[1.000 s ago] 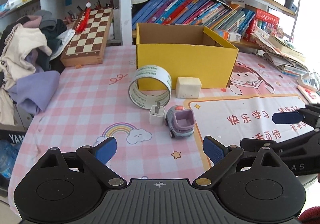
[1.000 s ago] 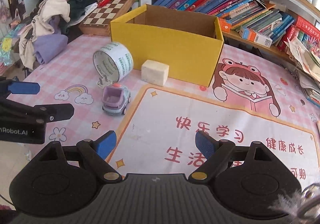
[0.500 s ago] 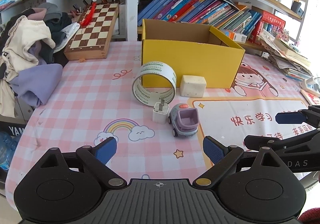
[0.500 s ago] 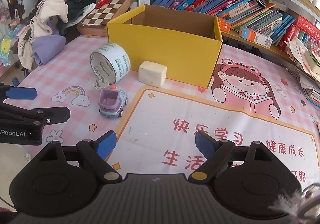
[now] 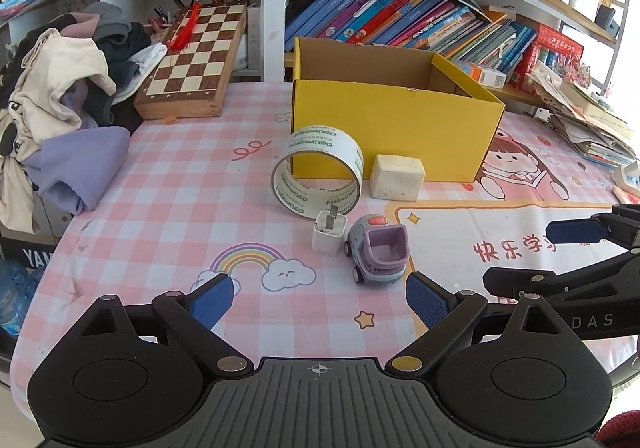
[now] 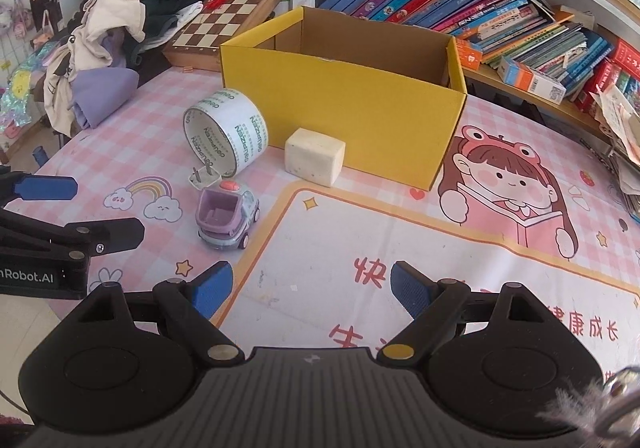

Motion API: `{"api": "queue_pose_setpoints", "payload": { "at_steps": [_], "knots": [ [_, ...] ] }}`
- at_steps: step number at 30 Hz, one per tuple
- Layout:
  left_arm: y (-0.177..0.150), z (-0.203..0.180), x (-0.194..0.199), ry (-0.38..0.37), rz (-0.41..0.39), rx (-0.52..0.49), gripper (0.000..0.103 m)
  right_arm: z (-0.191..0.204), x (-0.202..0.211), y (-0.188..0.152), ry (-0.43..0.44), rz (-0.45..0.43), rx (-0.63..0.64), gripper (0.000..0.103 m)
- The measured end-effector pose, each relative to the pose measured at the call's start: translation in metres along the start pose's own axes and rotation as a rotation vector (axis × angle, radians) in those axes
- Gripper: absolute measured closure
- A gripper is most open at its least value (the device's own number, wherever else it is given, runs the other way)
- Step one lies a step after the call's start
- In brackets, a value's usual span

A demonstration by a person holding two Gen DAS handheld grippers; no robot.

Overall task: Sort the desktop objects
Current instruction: 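Move the right tool toward the purple toy car while the left tool approaches the small white plug, then grasp the purple toy car with the right tool while the left tool grasps the small white plug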

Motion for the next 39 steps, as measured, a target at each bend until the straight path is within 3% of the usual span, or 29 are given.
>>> {"api": "queue_pose_setpoints", "payload": {
  "at_steps": [10, 21, 39],
  "knots": [
    [0.006, 0.006, -0.006, 0.042, -0.010, 0.038, 0.009, 0.003, -0.015, 0.012, 0.051, 0.016, 0.048, 0.026],
    [0.010, 0.018, -0.010, 0.102, 0.005, 0.083, 0.010, 0.024, -0.038, 0.028, 0.162, 0.042, 0.125, 0.030],
    [0.017, 0.040, -0.006, 0.182, 0.020, 0.096, 0.010, 0.041, -0.084, 0.051, 0.245, 0.133, 0.094, 0.042]
  ]
}}
Point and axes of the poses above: each gripper's, at about its wrist camera, not at the fingertips, and x roughly against the way its jaws point, z to its left, y to its top, the point moved 4 cm from there along -x, roughly the way its jaws point, and after that the axes turned 5 degrees about z, right-handed, at the moved point
